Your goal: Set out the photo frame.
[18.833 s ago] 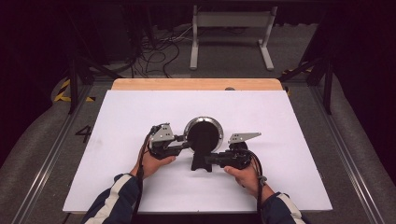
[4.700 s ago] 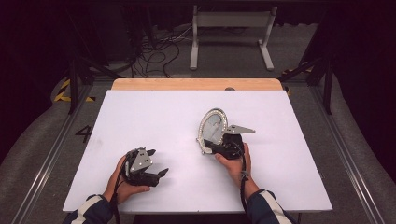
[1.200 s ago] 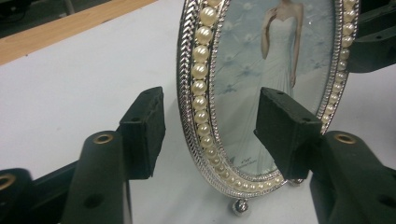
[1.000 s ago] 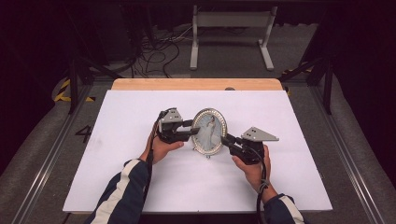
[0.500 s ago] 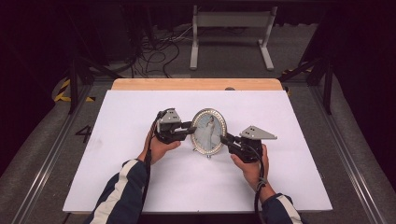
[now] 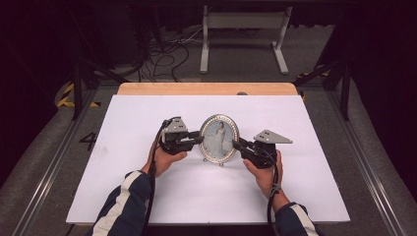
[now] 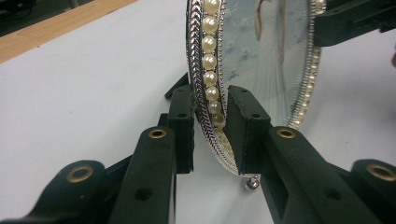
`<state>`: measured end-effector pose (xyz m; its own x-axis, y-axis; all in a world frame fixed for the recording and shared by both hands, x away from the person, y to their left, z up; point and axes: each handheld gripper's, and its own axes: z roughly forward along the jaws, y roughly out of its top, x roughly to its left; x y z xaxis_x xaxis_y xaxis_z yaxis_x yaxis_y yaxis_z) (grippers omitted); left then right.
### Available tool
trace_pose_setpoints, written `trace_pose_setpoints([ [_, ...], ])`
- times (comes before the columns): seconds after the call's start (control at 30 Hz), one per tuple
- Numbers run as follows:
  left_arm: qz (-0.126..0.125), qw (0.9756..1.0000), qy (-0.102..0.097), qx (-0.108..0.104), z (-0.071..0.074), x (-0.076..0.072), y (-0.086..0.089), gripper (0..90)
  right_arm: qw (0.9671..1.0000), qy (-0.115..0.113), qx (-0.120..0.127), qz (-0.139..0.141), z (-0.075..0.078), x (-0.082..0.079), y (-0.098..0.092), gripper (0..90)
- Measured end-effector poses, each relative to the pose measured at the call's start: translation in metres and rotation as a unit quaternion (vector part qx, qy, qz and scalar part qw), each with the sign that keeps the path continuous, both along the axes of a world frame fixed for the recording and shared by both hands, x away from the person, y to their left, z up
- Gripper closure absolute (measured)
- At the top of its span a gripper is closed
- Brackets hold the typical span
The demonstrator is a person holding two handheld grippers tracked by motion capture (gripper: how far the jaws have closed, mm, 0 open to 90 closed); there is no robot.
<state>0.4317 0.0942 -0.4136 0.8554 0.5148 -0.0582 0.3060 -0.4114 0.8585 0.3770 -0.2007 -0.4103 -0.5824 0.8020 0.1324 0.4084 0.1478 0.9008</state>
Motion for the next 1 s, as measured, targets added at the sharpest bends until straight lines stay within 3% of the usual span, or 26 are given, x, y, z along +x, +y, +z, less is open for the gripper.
trace_pose_setpoints([
  [0.4, 0.020, 0.9997, 0.011, 0.004, -0.003, -0.010, 0.003, 73.9, 0.9999, -0.003, -0.015, 0.004, 0.002, 0.005, 0.005, 74.3],
  [0.47, 0.019, 0.9996, 0.010, 0.016, -0.006, -0.012, 0.001, 74.0, 0.9998, -0.004, -0.021, 0.000, 0.003, 0.005, 0.006, 73.7],
  [0.7, 0.015, 0.9996, 0.010, 0.024, -0.012, -0.017, -0.005, 73.3, 0.9997, -0.004, -0.024, -0.009, 0.002, 0.009, 0.005, 73.2],
  [0.87, 0.014, 0.9998, 0.016, 0.002, -0.013, -0.014, -0.004, 69.4, 0.9997, -0.002, -0.024, -0.008, 0.002, 0.009, 0.006, 73.2],
  [1.0, 0.033, 0.9991, 0.000, -0.026, -0.008, -0.011, -0.002, 59.9, 0.9997, -0.006, -0.022, -0.008, 0.004, 0.006, 0.005, 69.5],
])
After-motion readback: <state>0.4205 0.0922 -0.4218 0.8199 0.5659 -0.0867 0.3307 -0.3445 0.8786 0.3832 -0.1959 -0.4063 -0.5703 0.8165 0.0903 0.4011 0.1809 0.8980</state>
